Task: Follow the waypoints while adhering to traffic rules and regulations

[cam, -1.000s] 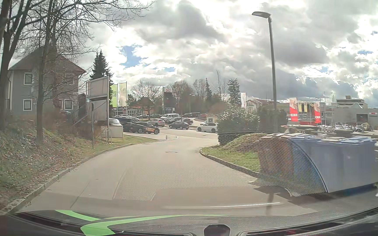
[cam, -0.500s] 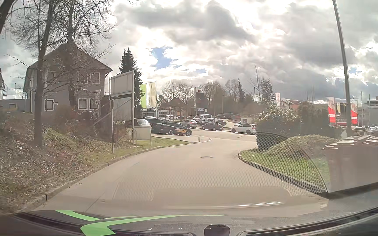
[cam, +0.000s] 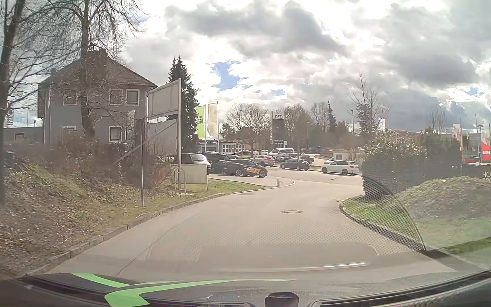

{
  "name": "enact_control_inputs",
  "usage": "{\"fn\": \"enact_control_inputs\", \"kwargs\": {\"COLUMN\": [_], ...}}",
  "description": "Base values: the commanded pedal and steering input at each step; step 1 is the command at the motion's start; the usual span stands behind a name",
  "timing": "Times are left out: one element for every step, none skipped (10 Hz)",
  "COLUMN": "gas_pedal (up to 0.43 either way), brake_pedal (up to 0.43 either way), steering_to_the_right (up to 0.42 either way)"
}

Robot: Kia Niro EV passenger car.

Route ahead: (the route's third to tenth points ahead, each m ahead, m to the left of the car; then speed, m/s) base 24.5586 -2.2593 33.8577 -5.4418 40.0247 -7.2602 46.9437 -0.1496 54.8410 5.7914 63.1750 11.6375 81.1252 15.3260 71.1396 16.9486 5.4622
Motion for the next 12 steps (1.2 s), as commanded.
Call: {"fn": "enact_control_inputs", "kwargs": {"gas_pedal": [0.11,0.11,0.11,0.098,0.067,0.028,0.0,0.0,0.0,0.0,0.0,0.0], "brake_pedal": [0.0,0.0,0.0,0.0,0.0,0.0,0.0,0.0,0.0,0.0,0.0,0.0], "steering_to_the_right": [-0.037,-0.028,-0.011,-0.002,0.009,0.018,0.024,0.033,0.042,0.048,0.056,0.064]}}
